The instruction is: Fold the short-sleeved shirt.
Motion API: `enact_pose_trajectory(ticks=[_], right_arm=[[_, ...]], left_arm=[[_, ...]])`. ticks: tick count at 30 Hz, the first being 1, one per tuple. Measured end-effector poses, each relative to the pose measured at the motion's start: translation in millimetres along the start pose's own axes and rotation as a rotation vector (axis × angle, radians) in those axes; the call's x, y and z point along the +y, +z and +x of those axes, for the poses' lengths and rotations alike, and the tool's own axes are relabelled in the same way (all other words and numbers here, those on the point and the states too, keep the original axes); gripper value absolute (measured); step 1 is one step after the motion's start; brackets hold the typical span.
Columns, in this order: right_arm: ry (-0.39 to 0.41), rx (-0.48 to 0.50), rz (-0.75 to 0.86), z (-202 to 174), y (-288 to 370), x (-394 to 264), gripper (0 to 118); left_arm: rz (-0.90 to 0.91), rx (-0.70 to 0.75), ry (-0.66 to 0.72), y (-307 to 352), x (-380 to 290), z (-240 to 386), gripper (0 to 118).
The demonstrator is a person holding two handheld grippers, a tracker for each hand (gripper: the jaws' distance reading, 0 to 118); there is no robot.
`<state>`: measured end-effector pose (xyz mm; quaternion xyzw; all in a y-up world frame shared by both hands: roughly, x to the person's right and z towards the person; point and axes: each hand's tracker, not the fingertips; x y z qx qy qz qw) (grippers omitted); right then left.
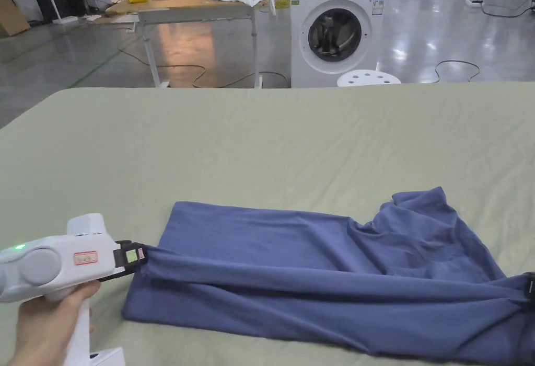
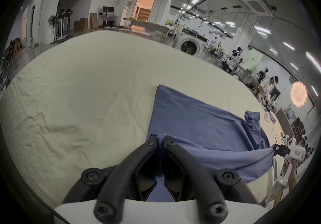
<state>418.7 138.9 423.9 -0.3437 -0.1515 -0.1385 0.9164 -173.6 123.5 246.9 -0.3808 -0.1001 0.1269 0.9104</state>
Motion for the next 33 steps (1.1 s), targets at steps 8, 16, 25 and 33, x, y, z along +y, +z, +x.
enact_pose_trajectory(ticks=[8,16,25,33], right_arm=[[0.001,0.03,0.033,16.1,9.8,-19.8,70],[0.016,0.174,0.251,3.7,93.1,-54.4,69],[0.117,0.263,0.354,-42.2,173.6,-90.9,10],[0.191,0.213,0.41,-42.3,190.6,-95.5,0]], left_arm=[[0.103,0.022,-0.027,10.8,-11.8,-7.0,76],[0.419,0.093,-0.185,130.9,-56.3,30.5,76],[0.597,0.043,-0.379,208.1,-110.6,83.1,20],[0.541,-0.038,-0.359,216.1,-142.3,102.8,0]])
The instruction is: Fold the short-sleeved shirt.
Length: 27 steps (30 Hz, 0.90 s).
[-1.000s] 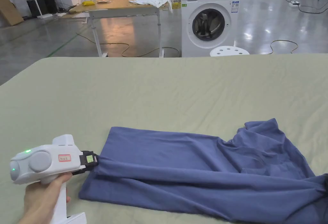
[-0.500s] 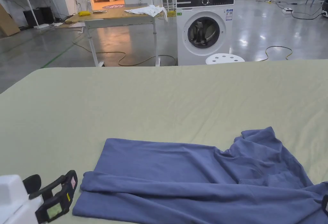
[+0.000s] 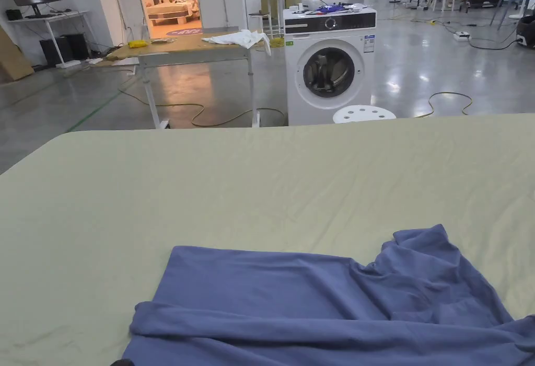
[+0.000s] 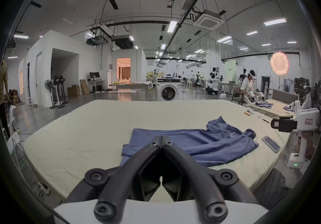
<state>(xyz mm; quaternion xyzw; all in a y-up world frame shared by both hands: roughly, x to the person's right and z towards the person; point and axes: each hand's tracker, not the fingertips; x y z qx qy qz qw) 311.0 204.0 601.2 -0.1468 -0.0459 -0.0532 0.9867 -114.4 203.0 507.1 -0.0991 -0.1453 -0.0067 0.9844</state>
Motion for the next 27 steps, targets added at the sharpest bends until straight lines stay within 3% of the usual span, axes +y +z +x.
enact_pose_trajectory(ticks=[4,9,12,13,17,21,24,27], right_arm=[[-0.015,-0.012,0.011,2.7,-0.8,0.2,0],[-0.028,-0.014,0.003,4.4,2.2,-4.5,0],[-0.041,-0.012,-0.017,7.4,4.9,-10.7,0],[-0.047,-0.011,-0.026,9.1,5.4,-12.6,0],[-0.071,-0.047,-0.035,16.9,7.0,-17.7,0],[-0.104,-0.075,-0.042,26.8,7.3,-19.8,0],[-0.119,-0.098,-0.058,33.8,7.6,-22.3,0],[-0.127,-0.119,-0.074,35.7,9.1,-25.4,0]], left_arm=[[-0.019,0.006,-0.005,-7.1,0.5,-6.6,0],[-0.116,0.0,0.198,-45.0,-19.7,-35.7,4],[-0.23,-0.006,0.278,-84.8,-47.7,-65.0,57],[-0.249,-0.013,0.317,-97.7,-55.1,-73.8,68],[-0.376,0.075,0.337,-151.5,-85.6,-103.8,68],[-0.504,0.093,0.256,-191.4,-103.7,-109.6,67],[-0.566,0.162,0.218,-207.5,-111.0,-109.5,50],[-0.578,0.152,0.183,-210.8,-108.4,-103.8,45]])
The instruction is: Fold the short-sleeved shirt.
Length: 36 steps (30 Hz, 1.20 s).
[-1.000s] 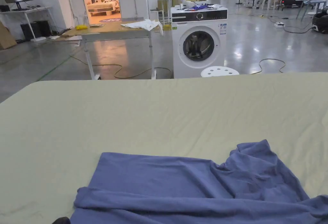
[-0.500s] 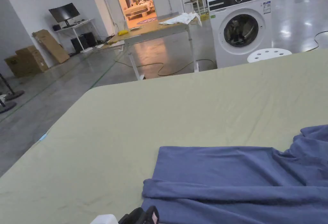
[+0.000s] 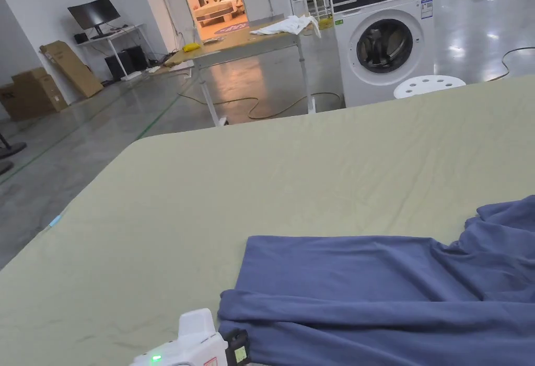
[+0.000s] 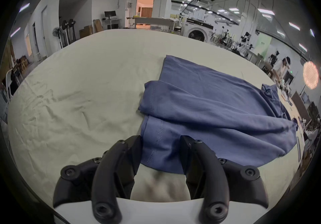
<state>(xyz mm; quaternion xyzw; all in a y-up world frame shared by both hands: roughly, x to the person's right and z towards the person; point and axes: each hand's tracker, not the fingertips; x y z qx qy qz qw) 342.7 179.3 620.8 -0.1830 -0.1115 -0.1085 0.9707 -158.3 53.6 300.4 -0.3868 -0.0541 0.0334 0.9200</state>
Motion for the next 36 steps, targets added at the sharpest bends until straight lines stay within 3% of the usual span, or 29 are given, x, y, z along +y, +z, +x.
enact_pose_trajectory(ticks=[3,4,6,8,9,10,11,12,16,17,19,20,21,22,24,31,36], right_arm=[[-0.024,-0.003,-0.029,4.6,-5.4,-4.6,0],[-0.034,-0.001,-0.037,5.8,-7.6,-5.8,0],[-0.057,0.006,-0.057,7.3,-16.1,-6.1,0],[-0.073,0.015,-0.087,8.9,-30.3,-4.9,7],[-0.08,0.01,-0.104,9.9,-40.1,-4.5,26],[-0.08,0.005,-0.143,11.8,-51.0,-3.9,62],[-0.081,0.004,-0.174,14.0,-62.8,-3.7,79],[-0.089,0.0,-0.207,17.0,-76.6,-4.1,82],[-0.105,-0.057,-0.296,34.3,-136.3,-14.4,80],[-0.114,-0.067,-0.309,37.6,-149.5,-17.1,75],[-0.144,-0.082,-0.38,43.8,-172.4,-24.3,46],[-0.107,-0.11,-0.407,44.0,-179.6,-27.3,43],[-0.015,-0.136,-0.376,39.7,-175.5,-24.1,43],[0.005,-0.103,-0.371,37.7,-169.2,-19.3,36],[-0.034,-0.063,-0.38,42.3,-163.8,-14.9,4],[-0.03,-0.08,-0.301,42.0,-122.3,7.2,4],[-0.013,-0.098,-0.283,36.3,-83.3,9.5,4]], left_arm=[[-0.009,0.01,-0.059,-0.7,-2.3,1.8,41],[-0.011,0.006,-0.059,-1.3,-1.7,3.3,35],[-0.021,-0.011,-0.068,-0.3,-0.2,5.4,10],[-0.036,-0.021,-0.056,-5.3,-0.3,14.0,3],[-0.038,-0.01,-0.079,-6.7,-1.4,15.5,3],[-0.038,-0.003,-0.096,-5.5,-1.3,13.5,3],[-0.039,-0.001,-0.101,-4.7,-1.4,13.8,3],[-0.04,-0.003,-0.106,-4.1,-1.0,13.0,3],[-0.052,-0.018,-0.1,-2.8,0.0,11.4,3],[-0.053,-0.017,-0.102,-2.8,0.0,11.3,3],[-0.054,-0.017,-0.11,-2.5,-0.3,10.9,3],[-0.054,-0.015,-0.114,-2.3,-0.6,11.3,3],[-0.053,-0.013,-0.114,-2.5,-0.8,11.0,3],[-0.053,-0.012,-0.117,-2.6,-0.9,10.9,3],[-0.052,-0.017,-0.138,2.6,0.2,10.3,2],[0.027,-0.11,0.02,68.2,2.3,-5.2,0],[0.016,-0.121,-0.003,109.1,-32.8,-8.8,0]])
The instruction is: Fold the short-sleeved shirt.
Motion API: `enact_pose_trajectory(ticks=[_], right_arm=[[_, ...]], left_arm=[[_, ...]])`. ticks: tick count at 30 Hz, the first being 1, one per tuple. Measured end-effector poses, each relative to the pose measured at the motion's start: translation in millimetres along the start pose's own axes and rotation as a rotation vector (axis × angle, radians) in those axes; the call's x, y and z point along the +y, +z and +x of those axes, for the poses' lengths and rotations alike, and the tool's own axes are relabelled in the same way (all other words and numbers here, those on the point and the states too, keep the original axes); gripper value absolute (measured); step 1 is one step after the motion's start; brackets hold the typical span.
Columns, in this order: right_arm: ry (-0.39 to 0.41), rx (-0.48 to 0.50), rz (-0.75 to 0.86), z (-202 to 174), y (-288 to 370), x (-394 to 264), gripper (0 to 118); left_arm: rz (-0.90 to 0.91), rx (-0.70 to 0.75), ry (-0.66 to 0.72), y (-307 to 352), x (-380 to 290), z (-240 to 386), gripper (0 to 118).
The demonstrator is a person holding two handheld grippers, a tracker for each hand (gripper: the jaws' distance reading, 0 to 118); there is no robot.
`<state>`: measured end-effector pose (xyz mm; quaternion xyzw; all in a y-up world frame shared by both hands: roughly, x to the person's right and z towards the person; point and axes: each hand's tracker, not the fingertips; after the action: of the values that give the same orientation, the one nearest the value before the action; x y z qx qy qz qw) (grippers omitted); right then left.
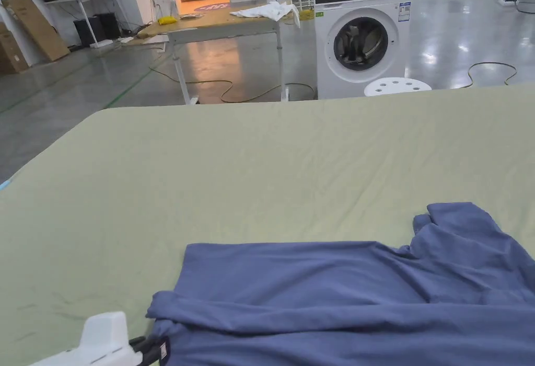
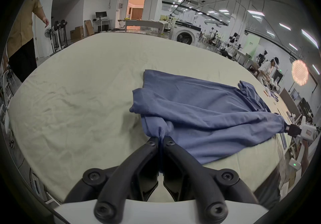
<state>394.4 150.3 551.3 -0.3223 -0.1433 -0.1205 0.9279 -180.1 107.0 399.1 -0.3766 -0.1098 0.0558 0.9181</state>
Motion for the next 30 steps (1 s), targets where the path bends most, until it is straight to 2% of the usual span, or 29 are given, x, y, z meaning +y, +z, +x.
enact_pose_trajectory(ticks=[2,5,11,12,13,14,15,16,17,18,20,24,27,30], right_arm=[[0.01,-0.016,0.002,4.7,16.2,-6.8,5],[-0.038,0.003,-0.018,11.3,36.2,-16.8,4],[0.044,-0.036,-0.065,5.1,46.2,-31.3,5],[0.061,-0.035,-0.068,13.9,37.0,-36.9,5],[0.081,-0.038,-0.079,12.3,32.6,-38.4,15],[0.09,-0.041,-0.083,10.9,29.3,-40.1,15],[0.116,-0.046,-0.092,9.5,26.9,-41.8,20],[0.145,-0.066,-0.091,6.8,27.3,-43.2,42],[0.157,-0.072,-0.077,4.6,29.1,-44.5,58],[0.164,-0.058,-0.046,2.8,33.4,-44.9,63],[0.144,-0.012,0.024,-0.7,43.3,-43.3,62],[0.036,0.146,0.186,-20.5,64.8,-37.0,63],[0.039,0.204,0.266,-38.6,74.7,-29.9,63],[0.092,0.264,0.312,-51.1,85.2,-22.3,57]], left_arm=[[-0.019,-0.005,0.011,12.0,-13.1,-2.0,0],[-0.04,-0.021,0.049,29.2,-30.4,-4.3,0],[-0.058,-0.033,0.065,45.9,-48.3,-6.7,0],[-0.057,-0.036,0.061,44.1,-49.2,-7.0,7],[-0.05,-0.046,0.054,41.9,-50.7,-6.6,25],[-0.045,-0.046,0.042,40.8,-52.5,-5.6,25],[-0.033,-0.04,-0.004,42.4,-54.1,-3.6,31],[-0.011,-0.034,-0.051,45.5,-55.1,-1.0,50],[0.013,-0.025,-0.099,50.5,-55.1,3.1,69],[0.051,-0.012,-0.142,56.7,-55.2,8.7,79],[0.13,0.022,-0.191,69.4,-48.9,18.9,82],[0.344,0.008,-0.22,102.5,-29.7,52.5,82],[0.45,-0.029,-0.24,117.6,-19.4,76.2,82],[0.53,0.002,-0.295,124.5,-16.9,93.1,78]])
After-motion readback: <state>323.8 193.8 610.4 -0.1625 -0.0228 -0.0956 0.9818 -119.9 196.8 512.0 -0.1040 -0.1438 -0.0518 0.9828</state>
